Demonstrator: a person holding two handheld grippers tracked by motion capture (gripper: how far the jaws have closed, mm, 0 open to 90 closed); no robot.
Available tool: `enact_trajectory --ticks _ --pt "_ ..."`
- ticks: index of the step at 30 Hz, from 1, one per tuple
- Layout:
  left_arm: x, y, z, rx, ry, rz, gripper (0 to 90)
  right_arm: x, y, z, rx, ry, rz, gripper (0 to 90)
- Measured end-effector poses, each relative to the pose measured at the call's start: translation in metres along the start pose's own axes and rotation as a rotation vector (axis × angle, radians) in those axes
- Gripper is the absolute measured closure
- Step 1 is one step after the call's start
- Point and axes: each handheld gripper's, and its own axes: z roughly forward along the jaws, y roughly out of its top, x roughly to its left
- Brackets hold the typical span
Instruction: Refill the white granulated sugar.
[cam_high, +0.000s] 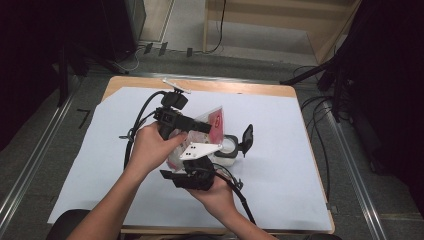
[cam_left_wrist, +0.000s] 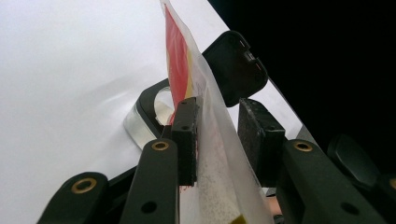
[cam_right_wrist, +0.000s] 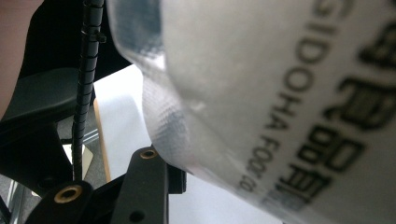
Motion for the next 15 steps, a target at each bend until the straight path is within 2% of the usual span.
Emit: enact_trajectory --ticks 12,15 --pt "-0.0025 -0.0007 0.0008 0.004 0.007 0.0 72.3 0.0024 -0.0021 0.0008 -0.007 -0.018 -0.011 64.0" --pt "-0.003 -0.0008 0.0014 0.006 0.008 0.007 73.2 0.0043 -0.0032 0.0022 -0.012 -0.024 -0.017 60.2"
